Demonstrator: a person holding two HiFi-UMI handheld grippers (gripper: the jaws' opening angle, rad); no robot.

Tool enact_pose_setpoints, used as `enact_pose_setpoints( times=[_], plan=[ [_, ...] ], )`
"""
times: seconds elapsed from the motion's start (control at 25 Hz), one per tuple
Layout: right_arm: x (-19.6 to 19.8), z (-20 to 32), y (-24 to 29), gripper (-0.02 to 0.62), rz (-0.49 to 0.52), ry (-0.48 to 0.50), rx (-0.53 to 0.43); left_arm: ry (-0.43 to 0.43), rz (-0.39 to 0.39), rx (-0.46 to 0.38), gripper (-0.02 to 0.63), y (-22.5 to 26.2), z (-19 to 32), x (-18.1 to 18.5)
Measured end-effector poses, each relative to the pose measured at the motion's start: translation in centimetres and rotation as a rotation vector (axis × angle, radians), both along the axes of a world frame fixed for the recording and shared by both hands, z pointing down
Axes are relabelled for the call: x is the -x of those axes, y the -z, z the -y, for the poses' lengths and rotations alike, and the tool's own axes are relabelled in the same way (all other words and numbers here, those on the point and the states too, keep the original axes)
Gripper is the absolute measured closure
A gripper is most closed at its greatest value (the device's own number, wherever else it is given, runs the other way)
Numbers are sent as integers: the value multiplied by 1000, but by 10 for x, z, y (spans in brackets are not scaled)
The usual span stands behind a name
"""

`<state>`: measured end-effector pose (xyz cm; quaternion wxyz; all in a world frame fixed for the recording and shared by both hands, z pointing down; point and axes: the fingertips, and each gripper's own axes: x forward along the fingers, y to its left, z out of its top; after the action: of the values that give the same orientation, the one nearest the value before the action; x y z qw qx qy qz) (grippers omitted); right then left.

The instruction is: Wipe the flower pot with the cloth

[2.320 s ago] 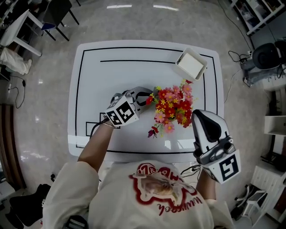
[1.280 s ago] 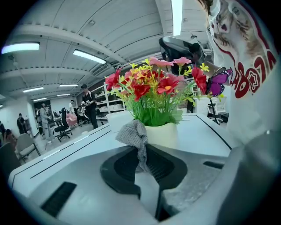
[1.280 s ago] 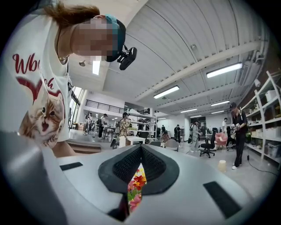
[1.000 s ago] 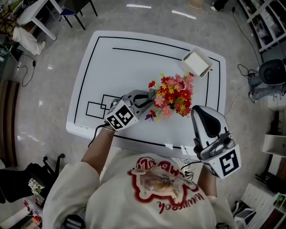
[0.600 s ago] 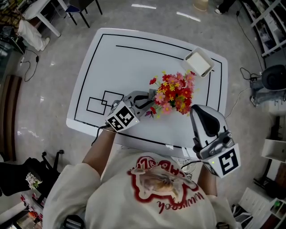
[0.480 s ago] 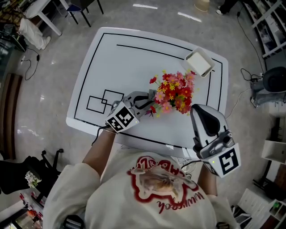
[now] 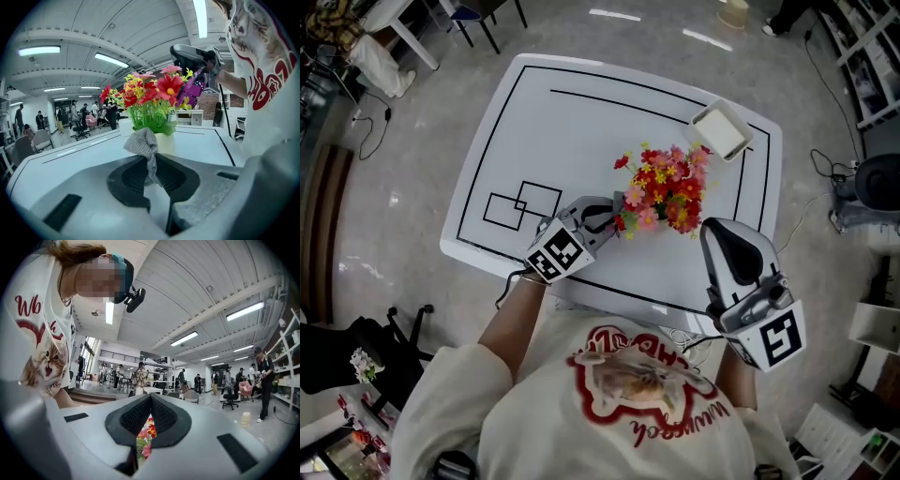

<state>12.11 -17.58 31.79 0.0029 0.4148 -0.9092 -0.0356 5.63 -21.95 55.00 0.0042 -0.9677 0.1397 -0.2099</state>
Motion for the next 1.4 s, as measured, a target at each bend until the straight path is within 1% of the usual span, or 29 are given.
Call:
enact_pose_setpoints(
  times=[0.08,0.24,0.4,0.72,0.84,1.12,1.24,1.4],
  plan=[
    [-1,-2,0,597,3,4,-2,19,1,6,566,3,-3,0],
    [-3,-8,-4,597,5,14,8,10,-3,9,566,-2,-14,-4],
    [-6,-12,-7,597,6,26,17,33,5,10,566,5,-16,-6],
    [-13,-16,-9,597,9,47,14,40,8,14,566,3,-25,-13],
    [-14,-19,-9,597,13,56,16,38,-30,37,566,6,-32,-17],
    [-15,-28,-16,597,8,71,24,29,-146,50,566,24,-68,-22],
    [-13,-30,-23,597,6,81,32,29,-186,31,566,38,-85,-25],
    [-9,-32,-27,597,13,95,39,27,-227,-20,566,69,-95,-30]
  ],
)
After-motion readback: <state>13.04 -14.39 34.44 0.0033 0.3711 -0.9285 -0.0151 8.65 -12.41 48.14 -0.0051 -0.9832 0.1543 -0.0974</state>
